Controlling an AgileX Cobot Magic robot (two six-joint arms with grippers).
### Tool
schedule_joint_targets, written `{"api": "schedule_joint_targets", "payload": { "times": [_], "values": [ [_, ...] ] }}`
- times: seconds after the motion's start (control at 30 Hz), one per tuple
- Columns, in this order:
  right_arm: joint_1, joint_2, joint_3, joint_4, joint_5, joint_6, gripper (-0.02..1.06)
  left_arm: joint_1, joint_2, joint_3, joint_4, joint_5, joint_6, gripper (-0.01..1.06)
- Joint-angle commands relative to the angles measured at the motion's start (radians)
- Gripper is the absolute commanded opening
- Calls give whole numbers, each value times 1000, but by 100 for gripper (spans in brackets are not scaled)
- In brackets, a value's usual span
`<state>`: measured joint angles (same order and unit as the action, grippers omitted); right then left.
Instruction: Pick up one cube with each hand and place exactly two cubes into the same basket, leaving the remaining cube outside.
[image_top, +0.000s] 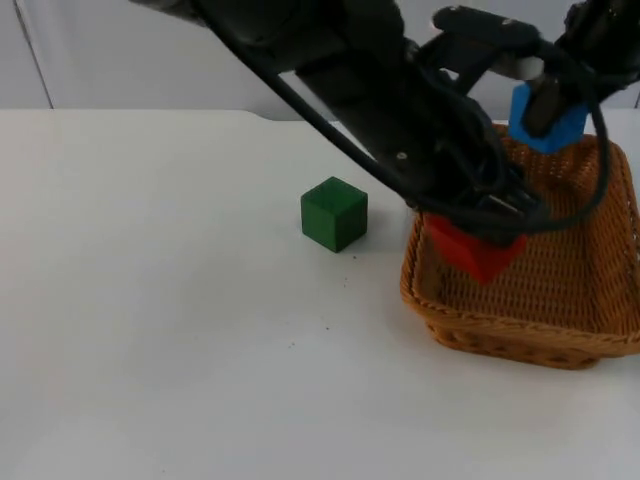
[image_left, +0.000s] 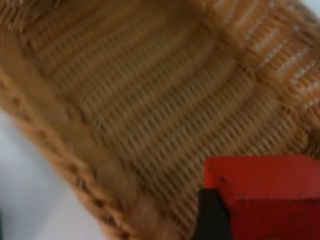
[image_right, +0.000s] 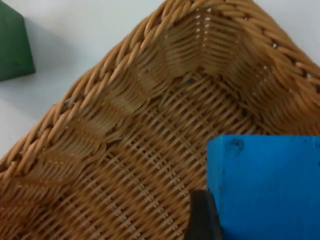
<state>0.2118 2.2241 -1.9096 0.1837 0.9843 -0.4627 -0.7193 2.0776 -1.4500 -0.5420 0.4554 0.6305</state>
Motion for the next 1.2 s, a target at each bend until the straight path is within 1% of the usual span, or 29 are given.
{"api": "schedule_joint_targets", "payload": {
  "times": [0.0, 0.07, 0.27, 0.3, 0.4, 0.57, 1.03, 1.1, 1.17],
  "values": [
    [-5, 15, 0, 8, -7, 1, 0, -18, 1, -12, -19, -47, 20, 0],
    [-5, 36, 0, 10, -7, 1, 0, -24, 9, -14, -15, -85, 27, 0],
    [-5, 76, 0, 16, -11, 1, 0, -25, 56, -33, -7, -109, 27, 0],
    [-5, 87, 0, 30, -13, 1, 0, -25, 78, -39, -4, -118, 27, 0],
    [-5, 105, 0, 32, -26, 1, 0, -28, 105, -39, -4, -160, 27, 0],
    [-5, 143, 0, 34, -31, 1, 0, -28, 135, -41, -6, -198, 27, 0],
    [-5, 162, 0, 38, -27, 1, 0, -28, 152, -41, -14, -200, 27, 0],
    [-5, 162, 0, 43, -25, 1, 0, -28, 152, -41, -16, -200, 27, 6],
    [-5, 162, 0, 54, -25, 1, 3, -28, 152, -41, -18, -200, 25, 17]
  ]
}}
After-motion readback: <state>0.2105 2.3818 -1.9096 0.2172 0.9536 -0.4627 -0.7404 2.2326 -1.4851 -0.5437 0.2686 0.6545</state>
